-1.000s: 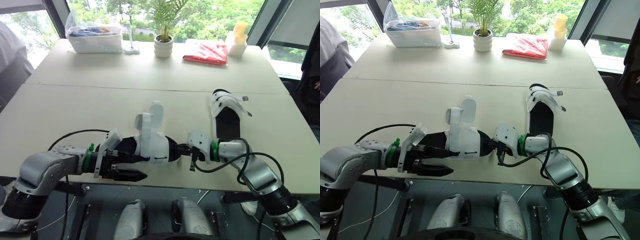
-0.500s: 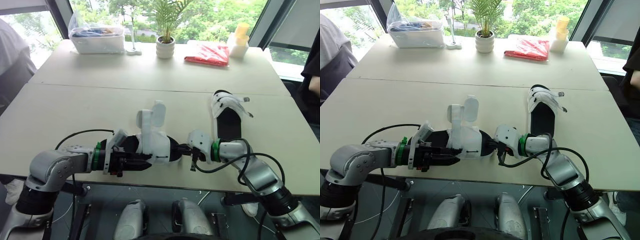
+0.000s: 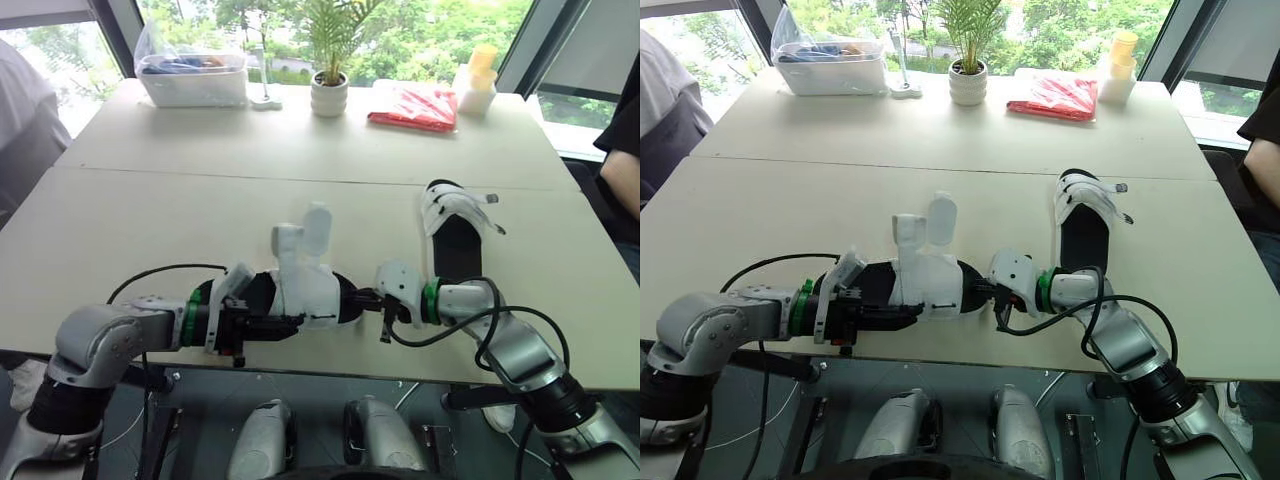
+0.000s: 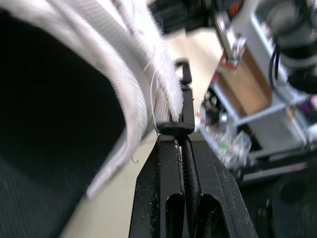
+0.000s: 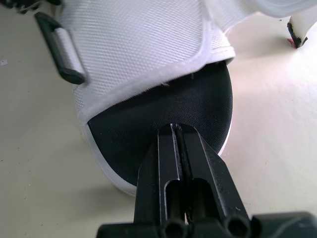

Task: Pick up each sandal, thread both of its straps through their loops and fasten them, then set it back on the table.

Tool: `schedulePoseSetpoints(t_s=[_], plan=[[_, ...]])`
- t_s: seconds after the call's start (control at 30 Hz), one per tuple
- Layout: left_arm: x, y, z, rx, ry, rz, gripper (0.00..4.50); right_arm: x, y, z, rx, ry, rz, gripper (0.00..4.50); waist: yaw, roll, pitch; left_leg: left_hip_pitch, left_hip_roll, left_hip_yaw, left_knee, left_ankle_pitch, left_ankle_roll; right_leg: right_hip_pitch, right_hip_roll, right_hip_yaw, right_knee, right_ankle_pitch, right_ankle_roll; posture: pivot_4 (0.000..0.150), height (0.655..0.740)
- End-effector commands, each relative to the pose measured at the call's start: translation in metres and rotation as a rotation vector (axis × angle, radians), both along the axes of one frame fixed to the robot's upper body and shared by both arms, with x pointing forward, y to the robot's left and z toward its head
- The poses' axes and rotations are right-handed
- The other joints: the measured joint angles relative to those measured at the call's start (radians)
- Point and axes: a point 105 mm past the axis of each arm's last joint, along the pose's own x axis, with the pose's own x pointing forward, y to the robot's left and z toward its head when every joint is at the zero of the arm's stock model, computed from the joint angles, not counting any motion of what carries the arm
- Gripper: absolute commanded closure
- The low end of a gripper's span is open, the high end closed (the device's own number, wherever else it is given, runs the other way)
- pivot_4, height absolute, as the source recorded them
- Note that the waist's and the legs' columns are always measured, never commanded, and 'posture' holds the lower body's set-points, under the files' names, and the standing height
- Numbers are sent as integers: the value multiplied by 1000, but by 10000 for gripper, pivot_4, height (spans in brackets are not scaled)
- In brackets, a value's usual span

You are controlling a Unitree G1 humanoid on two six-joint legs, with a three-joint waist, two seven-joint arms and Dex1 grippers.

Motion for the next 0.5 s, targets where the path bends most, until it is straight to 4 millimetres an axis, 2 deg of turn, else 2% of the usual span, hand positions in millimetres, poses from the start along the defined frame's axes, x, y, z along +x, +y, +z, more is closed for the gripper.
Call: schedulePoseSetpoints(t_s=[0.03, 0.1, 0.5], plan=[[-5, 0, 1, 6, -28, -42, 44618, -9, -11, -33, -83, 120, -30, 45000, 0, 0, 0, 0, 0, 0, 0, 0, 0, 0, 0, 0, 0, 0, 0, 1500, 7241], [-7, 2, -3, 26, -32, -57, 44618, -10, -11, -33, -83, 120, -29, 45000, 0, 0, 0, 0, 0, 0, 0, 0, 0, -1, 0, 0, 0, 0, 0, 1500, 7241], [-59, 20, -33, 145, 73, -249, 44618, -10, -11, -36, -100, 123, -16, 45000, -1, 3, 2, 0, 0, 0, -3, 0, 0, -2, 0, 0, -1, -1, -2, 1500, 7241]])
